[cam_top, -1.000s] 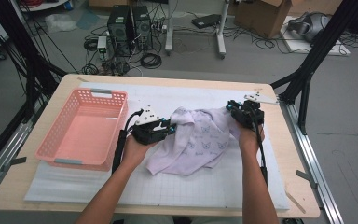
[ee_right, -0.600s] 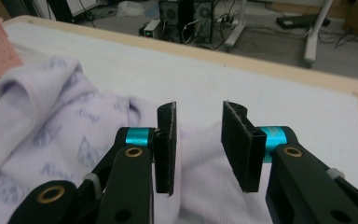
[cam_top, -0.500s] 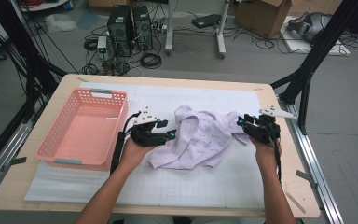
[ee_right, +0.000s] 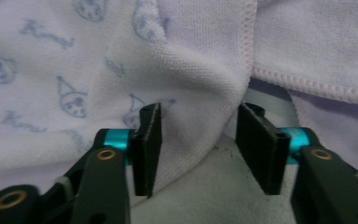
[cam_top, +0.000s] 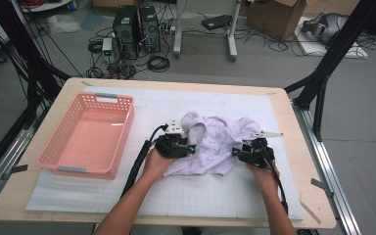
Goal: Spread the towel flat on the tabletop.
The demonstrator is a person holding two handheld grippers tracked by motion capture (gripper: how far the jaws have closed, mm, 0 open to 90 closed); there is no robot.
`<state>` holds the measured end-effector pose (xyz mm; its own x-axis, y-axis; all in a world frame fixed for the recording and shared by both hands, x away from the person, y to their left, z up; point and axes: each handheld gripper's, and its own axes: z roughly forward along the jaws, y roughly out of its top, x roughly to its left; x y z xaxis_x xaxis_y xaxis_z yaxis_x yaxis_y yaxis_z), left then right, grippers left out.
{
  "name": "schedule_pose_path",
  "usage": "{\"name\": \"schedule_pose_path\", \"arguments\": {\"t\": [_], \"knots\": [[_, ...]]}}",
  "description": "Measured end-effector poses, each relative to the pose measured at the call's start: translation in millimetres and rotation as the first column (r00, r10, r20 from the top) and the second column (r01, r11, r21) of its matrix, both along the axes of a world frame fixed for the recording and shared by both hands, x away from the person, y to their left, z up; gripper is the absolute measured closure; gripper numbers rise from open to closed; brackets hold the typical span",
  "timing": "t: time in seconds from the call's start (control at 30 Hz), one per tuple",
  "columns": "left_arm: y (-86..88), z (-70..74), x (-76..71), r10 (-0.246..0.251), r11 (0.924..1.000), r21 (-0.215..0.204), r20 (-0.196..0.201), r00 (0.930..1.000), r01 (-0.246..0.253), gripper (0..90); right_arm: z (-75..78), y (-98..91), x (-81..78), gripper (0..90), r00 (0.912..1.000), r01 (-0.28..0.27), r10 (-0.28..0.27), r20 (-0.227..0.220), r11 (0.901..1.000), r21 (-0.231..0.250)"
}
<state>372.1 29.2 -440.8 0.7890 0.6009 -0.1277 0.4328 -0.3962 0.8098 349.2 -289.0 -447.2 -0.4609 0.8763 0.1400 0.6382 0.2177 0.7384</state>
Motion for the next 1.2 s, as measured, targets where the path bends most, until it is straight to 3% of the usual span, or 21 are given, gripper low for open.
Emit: {"name": "schedule_pose_path", "arguments": {"t": [0.03,0.07,0.1,0.13,0.2,0.23,0.27,0.33,0.43,0.47,0.57,0.7,0.77,0.93,1.0,1.03,1.07,1.13,1.2], "knots": [[0.7,1.1,-1.1,-0.01,1.0,0.0,0.001,1.0,0.01,74.3,0.6,0.3,-0.5,80.7,0.9994,-0.033,0.033,-0.01,0.9993,0.019],[2.8,4.2,-2.6,-0.019,0.9997,-0.012,0.001,0.9998,0.019,76.1,1.8,1.0,-1.7,84.9,0.9988,-0.048,0.048,-0.002,0.9986,0.02],[2.8,4.2,-2.6,-0.019,0.9997,-0.012,0.001,0.9998,0.019,77.2,1.8,1.0,-1.7,84.9,0.9988,-0.048,0.048,-0.002,0.9986,0.02],[6.4,10.5,-6.9,-0.027,0.9992,-0.028,0.014,0.9995,0.027,77.6,8.7,3.1,-8.2,85.5,0.9961,-0.079,0.08,0.039,0.9967,-0.021],[11.4,17.7,-16.9,-0.032,0.9967,-0.073,0.047,0.9984,0.036,77.8,17.2,-0.2,-16.4,85.7,0.9926,-0.092,0.094,0.077,0.9956,-0.017],[11.4,17.7,-16.9,-0.032,0.9967,-0.073,0.047,0.9984,0.036,77.7,20.5,-2.4,-20.4,85.7,0.9917,-0.092,0.092,0.089,0.9957,-0.009],[16.8,21.2,-27.8,-0.04,0.993,-0.109,0.053,0.9978,0.046,77.7,24.5,-6.3,-26.1,85.7,0.99,-0.094,0.093,0.106,0.9956,0.001],[18.8,21.5,-33.6,-0.049,0.9919,-0.115,0.058,0.9971,0.055,77.7,30.3,-14.8,-38.9,85.8,0.9867,-0.088,0.087,0.137,0.9961,0.0],[24.6,19.0,-49.4,-0.072,0.9864,-0.144,0.057,0.9958,0.08,77.7,33.3,-28.2,-58.0,85.8,0.9864,-0.075,0.072,0.148,0.9972,0.01],[28.7,16.2,-57.2,-0.09,0.9782,-0.184,0.039,0.9952,0.096,77.9,33.1,-33.6,-65.4,85.9,0.9866,-0.076,0.074,0.146,0.9971,0.01],[29.9,14.0,-66.8,-0.123,0.9715,-0.202,0.025,0.9921,0.125,78.4,32.8,-40.3,-80.1,85.9,0.9855,-0.096,0.096,0.14,0.9954,-0.007],[30.0,11.9,-81.0,-0.157,0.969,-0.189,0.03,0.9872,0.159,78.4,36.1,-42.8,-101.3,86.0,0.9826,-0.119,0.119,0.142,0.9929,-0.014],[31.0,10.1,-88.1,-0.173,0.9709,-0.162,0.033,0.9844,0.176,78.4,35.8,-43.7,-110.7,86.0,0.981,-0.135,0.136,0.139,0.9907,-0.012],[34.5,4.0,-106.0,-0.21,0.9693,-0.129,0.008,0.9777,0.209,77.9,24.1,-39.0,-136.0,86.0,0.9807,-0.178,0.18,0.077,0.9834,-0.037],[35.6,3.3,-108.2,-0.209,0.9699,-0.127,0.005,0.978,0.207,74.2,20.9,-38.2,-142.2,85.8,0.9796,-0.19,0.192,0.06,0.9811,-0.036],[37.4,3.1,-107.7,-0.186,0.9742,-0.13,0.004,0.9826,0.185,68.5,19.5,-38.1,-144.0,84.8,0.9794,-0.192,0.194,0.054,0.9805,-0.04],[37.4,3.1,-107.7,-0.186,0.9742,-0.13,0.004,0.9826,0.185,60.9,18.6,-37.9,-144.4,80.7,0.9811,-0.185,0.187,0.05,0.9819,-0.042],[42.6,7.5,-98.3,-0.121,0.9802,-0.157,0.006,0.9926,0.12,48.8,19.2,-40.5,-140.0,69.1,0.9855,-0.158,0.159,0.058,0.9872,-0.021],[47.7,13.4,-91.8,-0.1,0.9778,-0.182,0.025,0.9947,0.103,45.0,24.4,-42.7,-134.9,63.6,0.9879,-0.132,0.131,0.084,0.9912,0.011]]}}
